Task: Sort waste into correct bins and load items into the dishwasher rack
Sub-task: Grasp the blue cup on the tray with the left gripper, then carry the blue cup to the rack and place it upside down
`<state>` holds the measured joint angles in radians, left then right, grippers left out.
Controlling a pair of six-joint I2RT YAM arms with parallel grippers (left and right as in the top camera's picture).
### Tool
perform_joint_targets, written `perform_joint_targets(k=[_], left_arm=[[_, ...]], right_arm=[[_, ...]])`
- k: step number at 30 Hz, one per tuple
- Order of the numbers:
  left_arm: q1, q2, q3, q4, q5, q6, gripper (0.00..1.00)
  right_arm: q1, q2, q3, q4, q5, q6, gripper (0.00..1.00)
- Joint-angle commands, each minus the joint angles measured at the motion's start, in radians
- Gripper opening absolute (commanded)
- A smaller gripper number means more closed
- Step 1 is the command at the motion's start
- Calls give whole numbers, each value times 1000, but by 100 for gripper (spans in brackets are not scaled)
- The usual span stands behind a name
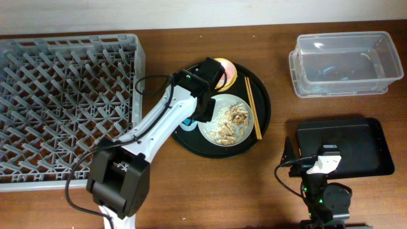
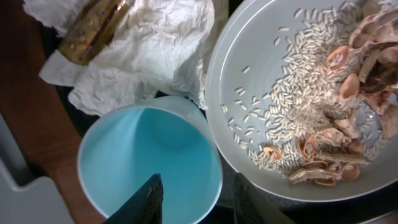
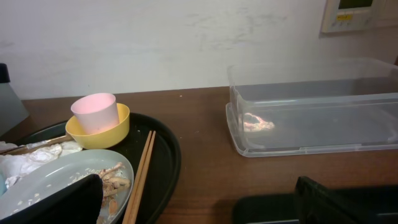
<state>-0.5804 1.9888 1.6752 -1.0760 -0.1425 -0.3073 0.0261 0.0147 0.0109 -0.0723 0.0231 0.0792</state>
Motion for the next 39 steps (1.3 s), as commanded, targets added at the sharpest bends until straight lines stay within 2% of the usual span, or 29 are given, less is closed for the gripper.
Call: perform_joint_targets(k=[1,7,13,16,19,23,26,30,33,35,36,38,39], left_arm=[[0,29,12,1,33,-38,36],[-22,70,11,6,41,-41,36],[-22,74,11,5,32,-41,24],[-22,74,10,5,3,-41,22],[-22,74,10,5,3,-41,1],[-22,72,16,-10,3,-40,1],[-8,69,120,-100,3,-40,1],[108,69,463,-330,12,-39,0],[284,69,646,-354,240,113,0],[436,70,665,-330,491,198,0],[552,76,665,-297,665,242,1],[686,90,665,-233,851,256,1],[769,109,665,-186,1006,256,1]], right_arm=[[6,-6,-5,-6,15,4,98],[6,-6,-5,-6,15,4,98],[6,-6,-5,-6,15,4,98],[6,-6,-5,-6,15,4,98],[6,-6,-5,-6,15,4,98],[6,-6,-5,-6,15,4,98],[6,-6,-5,-6,15,4,98],[6,-6,-5,-6,15,4,99],[6,-6,-5,-6,15,4,98],[6,-6,-5,-6,15,4,98],[6,-6,-5,-6,15,4,98],[6,-6,-5,-6,15,4,98],[6,-6,-5,-6,15,4,98]])
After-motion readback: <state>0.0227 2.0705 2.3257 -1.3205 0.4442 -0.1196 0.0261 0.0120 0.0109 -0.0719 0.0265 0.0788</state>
